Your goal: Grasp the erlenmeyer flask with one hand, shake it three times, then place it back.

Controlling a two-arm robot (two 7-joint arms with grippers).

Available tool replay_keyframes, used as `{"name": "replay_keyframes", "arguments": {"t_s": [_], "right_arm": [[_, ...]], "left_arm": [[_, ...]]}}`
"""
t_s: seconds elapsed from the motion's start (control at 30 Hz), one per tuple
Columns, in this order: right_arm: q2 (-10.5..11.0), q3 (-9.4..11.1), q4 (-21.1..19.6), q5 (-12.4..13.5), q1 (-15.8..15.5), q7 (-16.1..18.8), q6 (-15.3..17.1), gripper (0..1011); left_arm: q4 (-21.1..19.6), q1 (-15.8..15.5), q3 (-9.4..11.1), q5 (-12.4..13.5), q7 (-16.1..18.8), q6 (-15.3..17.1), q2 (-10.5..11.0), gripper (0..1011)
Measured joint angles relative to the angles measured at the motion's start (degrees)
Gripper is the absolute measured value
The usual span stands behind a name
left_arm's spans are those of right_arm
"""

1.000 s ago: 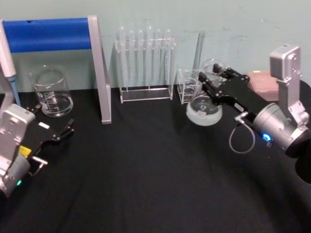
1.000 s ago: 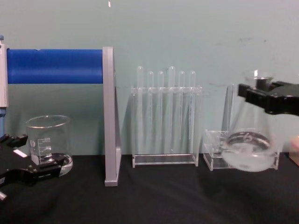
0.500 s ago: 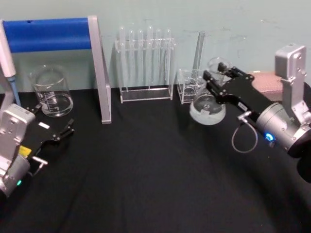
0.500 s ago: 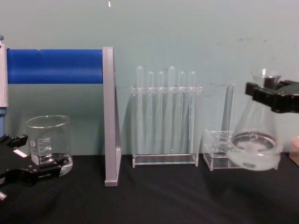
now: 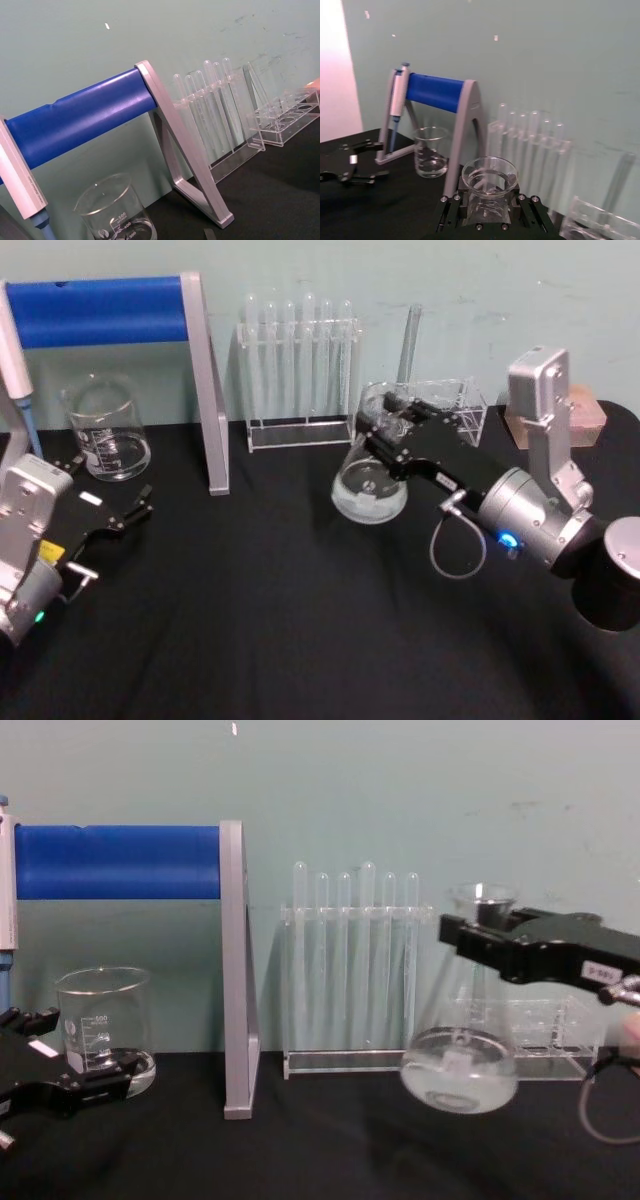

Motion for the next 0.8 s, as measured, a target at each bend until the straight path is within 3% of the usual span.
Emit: {"name": "replay_keyframes", "arguments": {"t_s": [0.8], "right_arm": [[-0.64, -3.74, 3.73, 0.83, 0.33, 1.25, -0.28, 456]], "left_arm": [[0.0, 0.0, 0.0, 0.0, 0.0, 0.0, 0.0, 1001]]}}
